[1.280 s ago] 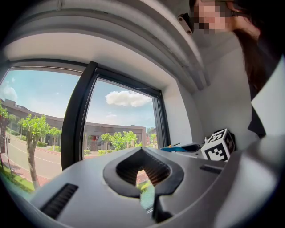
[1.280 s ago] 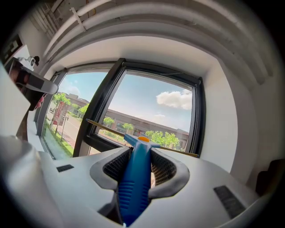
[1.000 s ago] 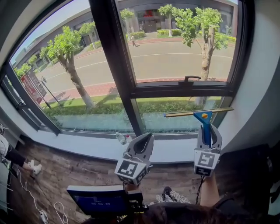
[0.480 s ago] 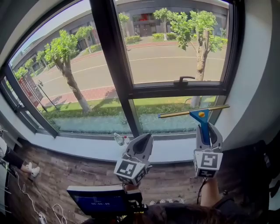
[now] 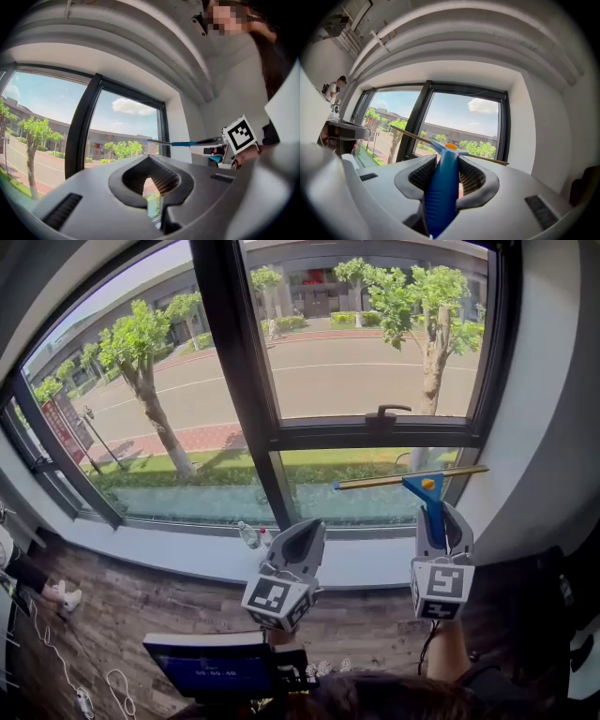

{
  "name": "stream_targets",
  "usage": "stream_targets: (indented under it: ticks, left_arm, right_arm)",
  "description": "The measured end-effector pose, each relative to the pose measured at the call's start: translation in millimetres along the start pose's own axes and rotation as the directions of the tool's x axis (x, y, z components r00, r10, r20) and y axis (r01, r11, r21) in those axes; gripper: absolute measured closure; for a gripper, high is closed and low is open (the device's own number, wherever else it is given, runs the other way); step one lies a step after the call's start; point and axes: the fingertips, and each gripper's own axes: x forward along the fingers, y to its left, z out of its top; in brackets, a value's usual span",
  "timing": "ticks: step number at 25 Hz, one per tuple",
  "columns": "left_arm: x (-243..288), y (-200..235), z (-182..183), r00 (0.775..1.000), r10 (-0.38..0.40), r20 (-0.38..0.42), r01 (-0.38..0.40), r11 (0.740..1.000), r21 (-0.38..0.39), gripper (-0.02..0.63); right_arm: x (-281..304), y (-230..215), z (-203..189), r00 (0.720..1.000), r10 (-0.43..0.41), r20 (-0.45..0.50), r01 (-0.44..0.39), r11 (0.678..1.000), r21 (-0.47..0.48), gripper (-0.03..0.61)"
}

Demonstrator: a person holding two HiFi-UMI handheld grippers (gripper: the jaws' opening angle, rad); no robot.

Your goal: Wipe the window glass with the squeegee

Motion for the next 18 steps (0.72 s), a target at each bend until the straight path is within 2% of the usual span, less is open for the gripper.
stream_targets:
  ticks: [5,18]
  left_arm:
    - [5,-13,5,1.0,-0.002,0.018,0.002,1.0,0.014,0.612]
    - [12,-33,6,1.0,-0.022,0.005,0.022,1.0,0.019,0.612]
  right_arm:
    - [-5,-14,-1,1.0,0.004,0.014,-0.004,1.0,0.009,0.437]
    - [-17,-36,5,0.999,-0.003,0.036,0.004,1.0,-0.006,0.437]
